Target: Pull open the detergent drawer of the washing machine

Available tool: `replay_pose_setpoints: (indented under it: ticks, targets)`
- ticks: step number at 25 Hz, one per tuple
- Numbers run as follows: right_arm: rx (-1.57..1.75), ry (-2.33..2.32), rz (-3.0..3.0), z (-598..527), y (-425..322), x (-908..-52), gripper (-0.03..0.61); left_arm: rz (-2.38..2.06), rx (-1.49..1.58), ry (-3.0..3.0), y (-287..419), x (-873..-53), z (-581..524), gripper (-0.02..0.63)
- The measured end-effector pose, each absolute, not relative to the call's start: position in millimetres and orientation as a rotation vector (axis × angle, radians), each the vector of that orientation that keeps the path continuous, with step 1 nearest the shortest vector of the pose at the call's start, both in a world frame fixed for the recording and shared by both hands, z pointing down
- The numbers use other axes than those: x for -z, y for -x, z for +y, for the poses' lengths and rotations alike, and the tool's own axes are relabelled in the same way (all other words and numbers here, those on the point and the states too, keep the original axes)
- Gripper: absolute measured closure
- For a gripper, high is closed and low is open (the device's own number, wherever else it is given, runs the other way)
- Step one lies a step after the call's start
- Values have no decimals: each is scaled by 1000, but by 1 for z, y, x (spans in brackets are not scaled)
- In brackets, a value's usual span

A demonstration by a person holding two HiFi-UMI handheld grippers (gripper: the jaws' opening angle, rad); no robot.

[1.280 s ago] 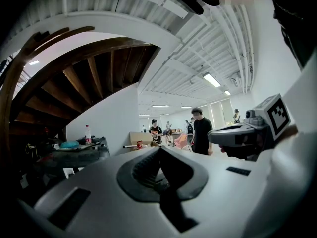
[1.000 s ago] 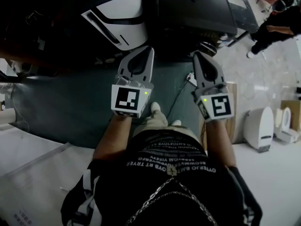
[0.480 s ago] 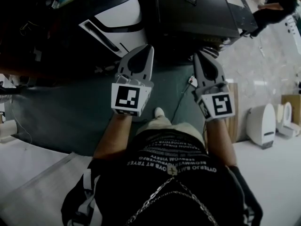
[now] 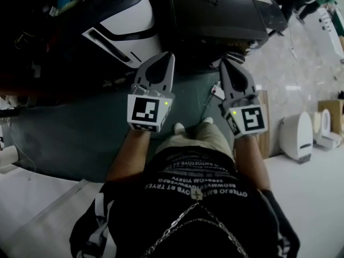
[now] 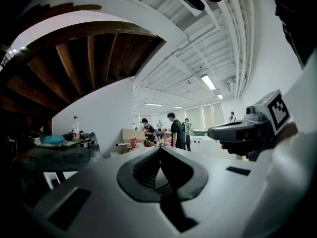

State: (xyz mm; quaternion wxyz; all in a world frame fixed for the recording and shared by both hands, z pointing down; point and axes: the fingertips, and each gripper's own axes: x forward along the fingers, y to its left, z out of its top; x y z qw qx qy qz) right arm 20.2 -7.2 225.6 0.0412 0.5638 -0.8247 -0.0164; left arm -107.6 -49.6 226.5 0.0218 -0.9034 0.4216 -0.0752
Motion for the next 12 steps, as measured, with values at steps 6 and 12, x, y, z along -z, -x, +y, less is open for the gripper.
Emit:
replay_pose_setpoints:
  ticks: [6,12]
  targets:
    - [34,-1711,-2527,-17,-31,-229,589,1310,237,2805,96,-230,-57,609]
    - [22,-1696,-2524,-31,-59,-228,589,1313,264,2819,69,-235,-72,609]
